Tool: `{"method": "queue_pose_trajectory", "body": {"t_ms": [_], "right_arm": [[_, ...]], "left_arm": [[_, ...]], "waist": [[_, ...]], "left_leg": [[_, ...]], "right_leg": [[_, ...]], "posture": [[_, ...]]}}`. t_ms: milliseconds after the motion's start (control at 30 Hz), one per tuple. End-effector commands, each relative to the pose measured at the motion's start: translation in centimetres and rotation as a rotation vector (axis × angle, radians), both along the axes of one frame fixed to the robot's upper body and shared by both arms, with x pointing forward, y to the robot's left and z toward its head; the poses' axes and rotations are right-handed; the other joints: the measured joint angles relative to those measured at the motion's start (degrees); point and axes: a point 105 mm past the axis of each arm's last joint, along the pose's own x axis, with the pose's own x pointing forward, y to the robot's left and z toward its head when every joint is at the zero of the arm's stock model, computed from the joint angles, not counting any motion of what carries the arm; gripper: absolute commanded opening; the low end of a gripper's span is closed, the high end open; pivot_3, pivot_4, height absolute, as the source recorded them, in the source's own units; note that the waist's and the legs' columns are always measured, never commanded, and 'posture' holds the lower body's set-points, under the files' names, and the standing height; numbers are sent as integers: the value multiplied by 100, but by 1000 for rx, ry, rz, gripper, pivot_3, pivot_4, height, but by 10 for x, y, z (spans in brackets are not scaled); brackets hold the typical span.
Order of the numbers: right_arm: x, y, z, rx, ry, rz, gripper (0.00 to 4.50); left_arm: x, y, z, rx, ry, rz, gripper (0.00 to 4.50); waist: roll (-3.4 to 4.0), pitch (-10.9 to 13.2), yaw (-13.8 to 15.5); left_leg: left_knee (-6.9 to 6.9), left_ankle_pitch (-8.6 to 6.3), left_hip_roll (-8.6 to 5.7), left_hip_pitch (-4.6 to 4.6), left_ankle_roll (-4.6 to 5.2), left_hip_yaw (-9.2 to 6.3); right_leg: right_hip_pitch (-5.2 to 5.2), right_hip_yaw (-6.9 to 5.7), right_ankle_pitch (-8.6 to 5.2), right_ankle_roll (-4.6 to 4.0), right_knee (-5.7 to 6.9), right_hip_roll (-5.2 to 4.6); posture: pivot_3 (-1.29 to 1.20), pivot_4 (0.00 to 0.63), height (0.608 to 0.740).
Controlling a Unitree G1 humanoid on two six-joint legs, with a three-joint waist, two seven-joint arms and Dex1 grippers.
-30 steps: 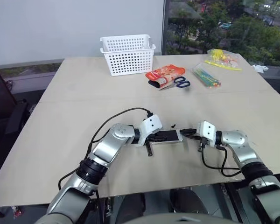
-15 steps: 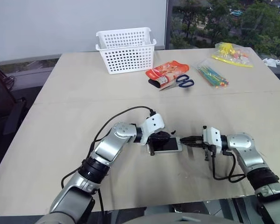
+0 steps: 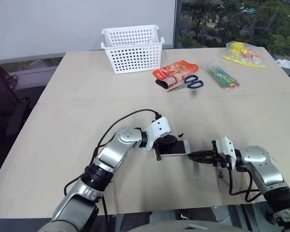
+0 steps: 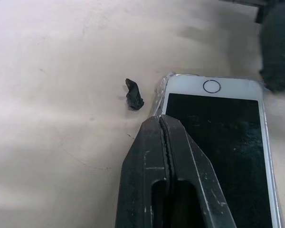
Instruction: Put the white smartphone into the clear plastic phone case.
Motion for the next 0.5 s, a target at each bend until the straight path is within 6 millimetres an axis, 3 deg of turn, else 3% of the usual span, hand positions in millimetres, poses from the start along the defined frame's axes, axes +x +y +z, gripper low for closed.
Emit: {"method": "queue_pose_trajectory", "body": {"t_ms": [33,233,400,500], "right_arm": [[6,7,8,32,-32,-13,68],[16,5,2,19,-19,-59,68],[10,-3,-23,-105,27,-36,68],[6,-7,-36,-182,25,-11,68]], "left_arm": [[-5,6,-23,61,68,16,0],[-5,7,-22,64,66,17,0],[-4,8,-18,52,47,30,0],[0,4,-5,1,11,34,0]], "waist": [[-1,3,6],[-2,16,8],[-2,16,10],[-2,16,12]], "left_leg": [[0,0,0,0,0,0],[2,0,-5,-2,0,3],[2,0,-4,-1,0,2],[5,0,-6,0,0,1]], "right_leg": [[0,0,0,0,0,1],[-1,6,0,1,0,2],[0,5,1,2,0,3],[2,8,1,1,1,4]], "posture": [[0,150,740],[0,150,740],[0,150,740],[0,150,740]]}}
